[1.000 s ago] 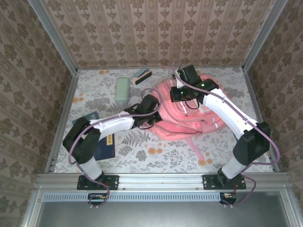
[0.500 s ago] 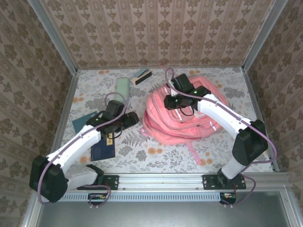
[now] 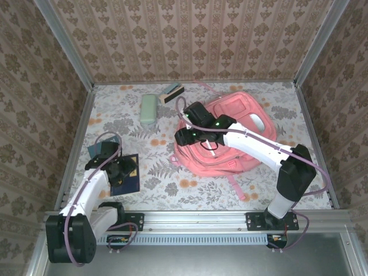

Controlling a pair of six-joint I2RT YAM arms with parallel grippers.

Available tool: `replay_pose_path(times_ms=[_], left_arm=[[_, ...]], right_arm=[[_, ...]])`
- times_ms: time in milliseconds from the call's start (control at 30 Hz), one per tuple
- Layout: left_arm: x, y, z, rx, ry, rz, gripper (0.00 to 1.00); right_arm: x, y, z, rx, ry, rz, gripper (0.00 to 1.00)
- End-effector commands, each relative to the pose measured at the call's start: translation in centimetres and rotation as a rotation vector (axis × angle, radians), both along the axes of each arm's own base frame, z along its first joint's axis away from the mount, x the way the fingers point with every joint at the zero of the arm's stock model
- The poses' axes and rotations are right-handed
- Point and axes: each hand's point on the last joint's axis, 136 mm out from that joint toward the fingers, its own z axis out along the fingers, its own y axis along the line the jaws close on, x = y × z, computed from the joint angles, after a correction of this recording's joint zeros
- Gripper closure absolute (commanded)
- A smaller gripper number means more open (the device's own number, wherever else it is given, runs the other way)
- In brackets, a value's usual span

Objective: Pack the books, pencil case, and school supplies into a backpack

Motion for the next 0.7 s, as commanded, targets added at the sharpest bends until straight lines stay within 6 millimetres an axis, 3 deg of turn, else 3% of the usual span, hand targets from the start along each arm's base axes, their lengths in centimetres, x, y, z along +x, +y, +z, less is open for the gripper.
replay_pose_path(times_ms=[0, 133, 533, 667], left_arm=[[-1.2, -0.6, -1.7, -0.061, 0.027, 0.019, 0.22], [0.0, -2.7, -2.2, -0.178, -0.041, 0.048, 0.23], [5.3, -10.5, 1.2, -0.322, -0.251, 0.044, 0.21], [5.4, -10.5, 2.3, -0.228, -0.22, -0.025, 0.21]], right_arm=[[0.7, 1.6, 0.3, 0.044, -0.006, -0.011, 0.51], [0.3, 2.7, -0.3, 0.045, 0.017, 0.015, 0.51], [0.6, 4.4, -1.8, 0.053, 0.062, 0.007, 0.51], [0.3, 5.6, -3.1, 0.067, 0.104, 0.011, 0.52]])
